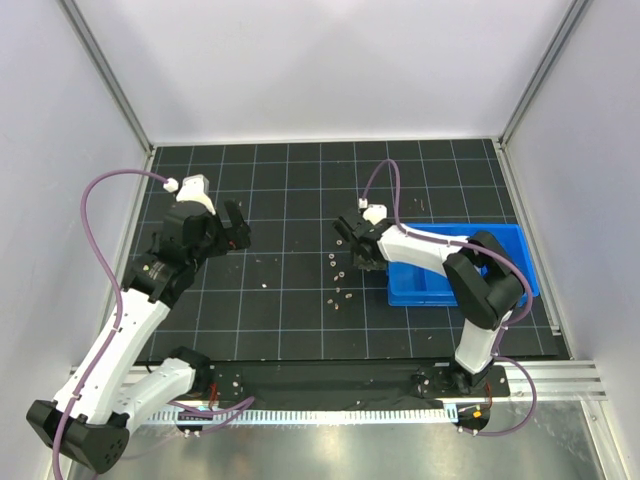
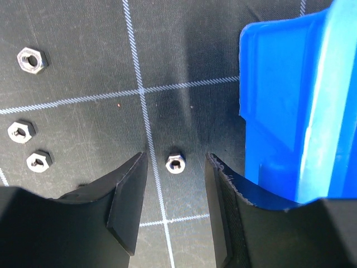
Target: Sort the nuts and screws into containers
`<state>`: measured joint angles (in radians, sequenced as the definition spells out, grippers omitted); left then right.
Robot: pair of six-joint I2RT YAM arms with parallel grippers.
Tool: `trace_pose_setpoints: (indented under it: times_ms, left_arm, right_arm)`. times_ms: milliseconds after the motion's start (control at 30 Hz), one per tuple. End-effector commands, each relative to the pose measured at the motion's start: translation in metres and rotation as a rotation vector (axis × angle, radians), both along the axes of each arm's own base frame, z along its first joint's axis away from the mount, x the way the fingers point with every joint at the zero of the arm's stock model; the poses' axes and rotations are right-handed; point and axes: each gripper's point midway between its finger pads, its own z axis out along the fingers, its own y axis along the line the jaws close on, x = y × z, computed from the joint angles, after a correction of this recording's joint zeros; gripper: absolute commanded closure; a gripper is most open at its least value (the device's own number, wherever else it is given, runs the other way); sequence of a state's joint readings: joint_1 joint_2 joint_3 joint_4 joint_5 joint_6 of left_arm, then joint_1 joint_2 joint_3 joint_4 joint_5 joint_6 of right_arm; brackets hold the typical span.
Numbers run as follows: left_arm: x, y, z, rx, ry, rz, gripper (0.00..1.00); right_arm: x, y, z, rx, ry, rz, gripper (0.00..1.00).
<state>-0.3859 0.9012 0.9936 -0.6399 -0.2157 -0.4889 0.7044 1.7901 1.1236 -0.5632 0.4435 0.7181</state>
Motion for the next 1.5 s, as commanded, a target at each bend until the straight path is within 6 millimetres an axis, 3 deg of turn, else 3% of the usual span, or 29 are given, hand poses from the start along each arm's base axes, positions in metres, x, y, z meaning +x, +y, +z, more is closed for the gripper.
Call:
trace_pose_setpoints:
  times_ms: [0,833,1300,1467]
  left_arm:
    - [0.005,-0.001,0.008,-0.010,-0.036,-0.003,0.00]
    - [0.005,-0.003,0.009,-0.016,-0.037,-0.009,0.00]
    - [0.004,-0.002,0.010,-0.014,-0.041,-0.007,0.00]
    - [0.004,-0.002,0.009,-0.012,-0.038,-0.006,0.00]
  right_arm:
    - [0.009,0.000,0.009,0.045,-0.056,-0.041,0.49]
    - [-0.014,0.004,-0.009,0.209,-0.018,-0.120,0.65]
    - [-0.003,-0.007,-0.016,0.075,-0.016,-0.089,0.69]
    - [-0.004,-0.003,-0.015,0.099,-0.009,-0.082,0.81]
